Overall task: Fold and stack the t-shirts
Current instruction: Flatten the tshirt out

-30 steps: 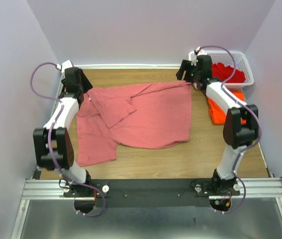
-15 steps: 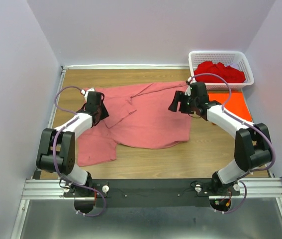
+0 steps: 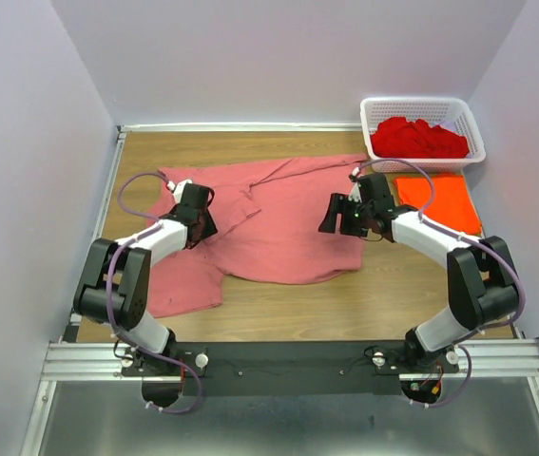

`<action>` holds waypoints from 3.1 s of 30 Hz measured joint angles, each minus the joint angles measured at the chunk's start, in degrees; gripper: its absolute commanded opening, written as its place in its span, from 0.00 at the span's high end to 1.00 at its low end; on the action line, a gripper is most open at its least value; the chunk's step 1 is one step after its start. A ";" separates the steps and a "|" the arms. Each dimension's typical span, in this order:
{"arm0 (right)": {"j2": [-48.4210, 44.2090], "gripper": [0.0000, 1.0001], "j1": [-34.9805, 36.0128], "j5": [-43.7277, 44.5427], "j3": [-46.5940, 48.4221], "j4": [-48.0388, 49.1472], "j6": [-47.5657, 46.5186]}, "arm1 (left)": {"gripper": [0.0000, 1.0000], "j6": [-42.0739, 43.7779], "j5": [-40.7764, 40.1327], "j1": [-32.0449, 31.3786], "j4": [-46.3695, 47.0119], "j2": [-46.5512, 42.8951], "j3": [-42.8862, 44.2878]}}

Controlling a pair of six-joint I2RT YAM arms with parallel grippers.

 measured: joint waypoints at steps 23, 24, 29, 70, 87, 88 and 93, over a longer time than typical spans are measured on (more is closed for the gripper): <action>-2.29 0.20 0.04 -0.59 -2.47 -0.24 0.02 | 0.69 -1.57 -3.98 -2.89 -1.68 -2.58 -3.19; -2.38 0.20 0.07 -0.59 -2.47 -0.26 0.02 | 0.70 -1.55 -4.00 -2.89 -1.68 -2.58 -3.19; -2.43 0.20 0.07 -0.59 -2.47 -0.26 0.02 | 0.84 -1.51 -4.13 -2.97 -1.75 -2.58 -3.15; -2.62 0.20 0.09 -0.59 -2.23 -3.19 -0.02 | 1.00 20.39 -14.51 7.21 -1.49 35.74 64.39; -6.67 0.19 0.09 3.61 -2.21 -6.03 -0.11 | 1.00 27.98 -11.41 9.79 13.40 45.53 77.96; -7.04 0.18 0.09 4.09 -2.21 -6.08 -0.02 | 1.00 28.48 -11.30 9.79 14.58 46.25 78.68; -8.44 0.16 0.09 5.49 -2.21 -6.27 0.61 | 0.90 30.53 -10.43 9.88 18.56 48.70 79.49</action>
